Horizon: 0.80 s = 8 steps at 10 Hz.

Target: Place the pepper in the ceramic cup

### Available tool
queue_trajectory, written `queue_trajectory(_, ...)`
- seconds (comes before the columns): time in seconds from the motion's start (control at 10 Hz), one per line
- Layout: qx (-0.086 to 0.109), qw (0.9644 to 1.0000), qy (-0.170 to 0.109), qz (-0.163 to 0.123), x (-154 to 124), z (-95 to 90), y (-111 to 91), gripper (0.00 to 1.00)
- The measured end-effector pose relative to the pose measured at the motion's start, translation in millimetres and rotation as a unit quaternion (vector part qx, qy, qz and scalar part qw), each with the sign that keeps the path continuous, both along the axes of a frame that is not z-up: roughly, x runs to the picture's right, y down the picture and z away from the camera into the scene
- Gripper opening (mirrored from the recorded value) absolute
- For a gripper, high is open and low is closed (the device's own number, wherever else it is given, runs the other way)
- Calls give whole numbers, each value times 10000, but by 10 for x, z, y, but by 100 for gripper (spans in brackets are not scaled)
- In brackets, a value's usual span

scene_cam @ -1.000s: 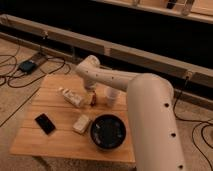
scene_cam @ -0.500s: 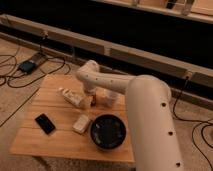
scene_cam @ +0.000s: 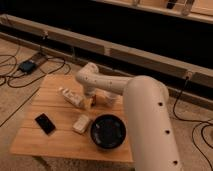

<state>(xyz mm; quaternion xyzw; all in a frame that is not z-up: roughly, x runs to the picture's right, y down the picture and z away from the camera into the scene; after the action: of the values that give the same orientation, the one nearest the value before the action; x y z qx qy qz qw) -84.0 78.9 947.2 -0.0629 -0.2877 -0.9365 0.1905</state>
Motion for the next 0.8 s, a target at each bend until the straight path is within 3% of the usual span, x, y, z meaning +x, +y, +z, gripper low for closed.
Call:
queue_trajectory(0.5,-38,10000,-35,-43,15,3,33,24)
queue_trajectory(0.7,9,9999,-126,-43,-34,-78,-35,5)
queue_trajectory(0.8,81,9998,-201,-31,-79,-158,-113,0)
